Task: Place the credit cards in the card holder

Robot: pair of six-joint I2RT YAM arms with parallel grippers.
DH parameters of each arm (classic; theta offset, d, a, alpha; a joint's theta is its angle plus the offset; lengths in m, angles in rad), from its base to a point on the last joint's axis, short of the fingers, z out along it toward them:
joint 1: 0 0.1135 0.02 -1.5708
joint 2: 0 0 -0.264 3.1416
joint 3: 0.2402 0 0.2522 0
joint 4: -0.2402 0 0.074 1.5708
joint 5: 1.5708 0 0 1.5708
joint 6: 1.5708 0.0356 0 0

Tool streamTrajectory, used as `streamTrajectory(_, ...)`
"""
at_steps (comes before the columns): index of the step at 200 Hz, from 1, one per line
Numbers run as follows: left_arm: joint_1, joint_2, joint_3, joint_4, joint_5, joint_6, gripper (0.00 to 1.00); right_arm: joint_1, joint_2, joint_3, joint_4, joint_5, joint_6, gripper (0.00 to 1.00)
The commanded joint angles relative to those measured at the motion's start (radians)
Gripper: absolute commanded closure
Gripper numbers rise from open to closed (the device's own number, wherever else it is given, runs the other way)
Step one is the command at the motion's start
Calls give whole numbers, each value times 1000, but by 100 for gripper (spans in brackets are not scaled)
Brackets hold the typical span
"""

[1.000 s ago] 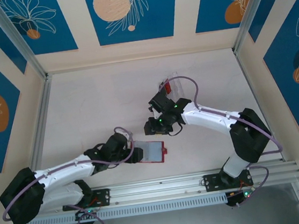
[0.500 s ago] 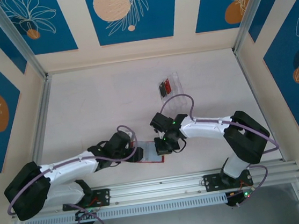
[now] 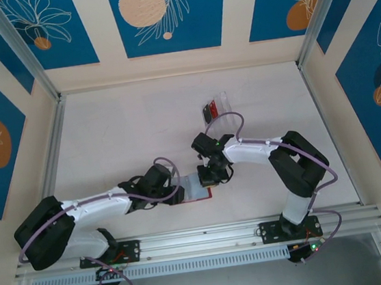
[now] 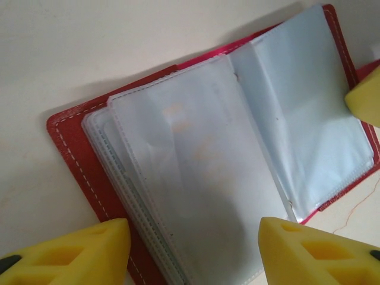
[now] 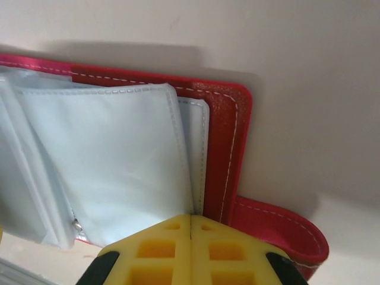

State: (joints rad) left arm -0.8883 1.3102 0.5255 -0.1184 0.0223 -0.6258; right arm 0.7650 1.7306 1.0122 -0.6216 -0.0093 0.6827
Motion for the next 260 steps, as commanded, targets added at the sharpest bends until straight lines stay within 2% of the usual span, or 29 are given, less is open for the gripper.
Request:
streamTrajectory(1,0,9,33,0,-16,-16,43,-7,12,25,-40,82,-58,93)
streamTrajectory(31,5,-4,28,5,-35,-44,43,-13,-40,48,-80,95,-85,90)
streamTrajectory(65,12,20,50,-6,-49,-52,42,-28,-99,93,-105,87,-116,77)
streamTrajectory(108,16,50,55,-29,-81,-53,46,-90,-121,164,-122,119,-140,75)
streamTrajectory(157,17,80,49,-42,-97,-44,53,-150,-53,332,-180,229,-171,72)
streamTrajectory(196,16,80,35,-42,-102,-49,56,-208,14,461,-193,271,-195,67)
streamTrajectory(260,14,83,18,-18,-86,-67,58,-294,159,646,-213,348,-225,66)
